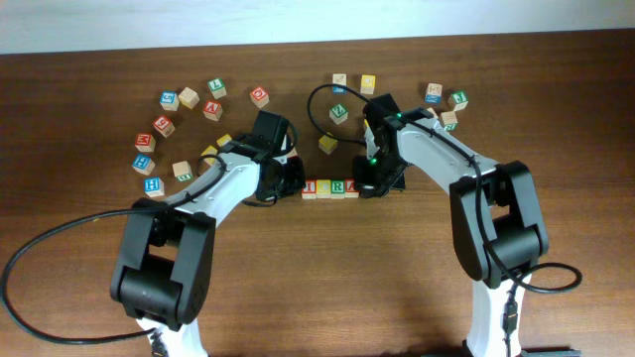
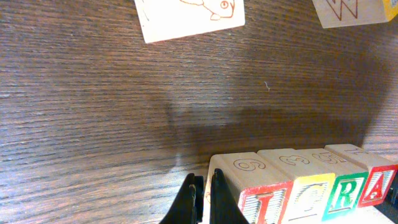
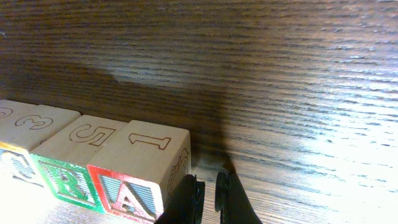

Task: Spell out ICRA

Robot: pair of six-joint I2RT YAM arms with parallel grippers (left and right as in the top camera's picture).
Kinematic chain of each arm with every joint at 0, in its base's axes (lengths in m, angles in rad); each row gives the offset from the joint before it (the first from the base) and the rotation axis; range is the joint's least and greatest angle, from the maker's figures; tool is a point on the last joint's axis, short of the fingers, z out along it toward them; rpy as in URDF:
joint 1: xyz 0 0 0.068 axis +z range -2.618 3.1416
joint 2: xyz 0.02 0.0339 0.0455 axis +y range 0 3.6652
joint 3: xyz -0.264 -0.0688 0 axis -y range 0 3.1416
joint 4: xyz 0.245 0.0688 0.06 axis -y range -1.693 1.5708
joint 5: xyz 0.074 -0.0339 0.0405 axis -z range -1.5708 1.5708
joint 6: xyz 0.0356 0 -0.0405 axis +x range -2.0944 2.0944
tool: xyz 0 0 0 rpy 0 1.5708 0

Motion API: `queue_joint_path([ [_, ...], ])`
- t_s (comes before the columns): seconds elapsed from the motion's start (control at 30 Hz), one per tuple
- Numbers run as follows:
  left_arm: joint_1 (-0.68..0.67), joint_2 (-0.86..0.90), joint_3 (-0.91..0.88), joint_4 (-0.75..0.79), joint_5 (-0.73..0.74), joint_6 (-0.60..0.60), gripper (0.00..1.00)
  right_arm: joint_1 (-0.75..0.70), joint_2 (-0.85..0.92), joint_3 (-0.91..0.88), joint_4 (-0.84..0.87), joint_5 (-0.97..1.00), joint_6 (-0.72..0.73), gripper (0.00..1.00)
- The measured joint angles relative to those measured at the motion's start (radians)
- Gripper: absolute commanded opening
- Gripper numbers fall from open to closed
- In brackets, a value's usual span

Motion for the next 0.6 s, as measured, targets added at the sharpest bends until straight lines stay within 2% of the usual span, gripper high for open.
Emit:
queue_joint_path([
  [0.6,0.0,0.0,0.0,-0.021,-0.013,0.003,0.0,0.0,0.0,0.0,-0.005,-0.003,0.001,0.04],
])
